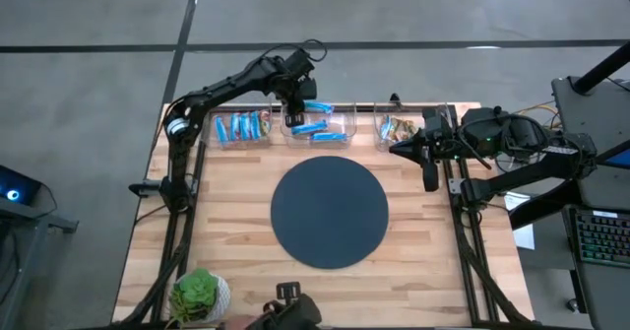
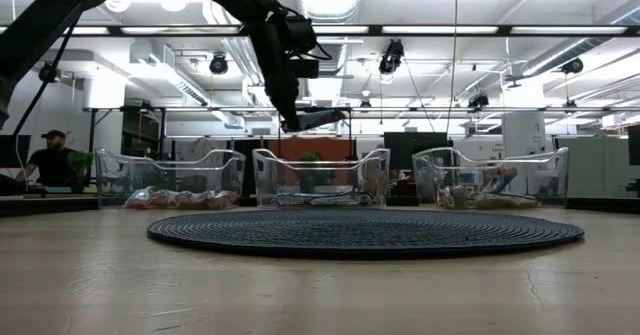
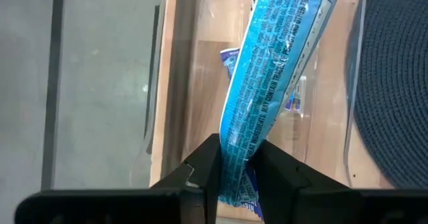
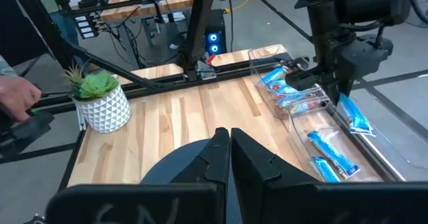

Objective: Pick and place Granola Bars by type
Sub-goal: Put the blue granola bar into the middle transparent bin

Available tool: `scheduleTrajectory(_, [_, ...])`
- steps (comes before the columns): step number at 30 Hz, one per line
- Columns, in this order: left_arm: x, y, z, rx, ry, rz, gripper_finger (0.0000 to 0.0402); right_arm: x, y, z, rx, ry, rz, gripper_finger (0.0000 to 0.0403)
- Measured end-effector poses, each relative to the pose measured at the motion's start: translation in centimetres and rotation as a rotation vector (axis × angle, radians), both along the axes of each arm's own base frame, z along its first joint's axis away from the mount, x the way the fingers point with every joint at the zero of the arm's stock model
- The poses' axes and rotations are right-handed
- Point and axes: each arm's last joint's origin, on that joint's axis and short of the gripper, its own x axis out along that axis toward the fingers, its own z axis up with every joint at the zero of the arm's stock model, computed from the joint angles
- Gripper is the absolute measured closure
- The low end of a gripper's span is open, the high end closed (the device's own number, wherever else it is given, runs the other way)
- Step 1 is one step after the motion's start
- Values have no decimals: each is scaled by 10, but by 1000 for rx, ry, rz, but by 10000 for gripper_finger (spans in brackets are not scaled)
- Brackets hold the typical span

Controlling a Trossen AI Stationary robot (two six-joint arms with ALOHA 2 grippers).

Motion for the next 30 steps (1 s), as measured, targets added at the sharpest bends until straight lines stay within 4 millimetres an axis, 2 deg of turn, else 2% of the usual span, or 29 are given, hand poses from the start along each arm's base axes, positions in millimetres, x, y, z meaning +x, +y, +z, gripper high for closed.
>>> scheduleTrajectory(5, [1,2,-10,-18,-15,22,340,0,0,0,-2,0,-7,394])
scheduleTrajectory(14, [0,3,-45,-61,2,43,340,0,0,0,1,0,-8,394])
scheduleTrajectory(20, [-4,5,-67,-104,-4,128,340,0,0,0,1,0,-9,394])
scheduleTrajectory(30, [-6,6,-74,-113,-7,152,340,0,0,0,1,0,-9,394])
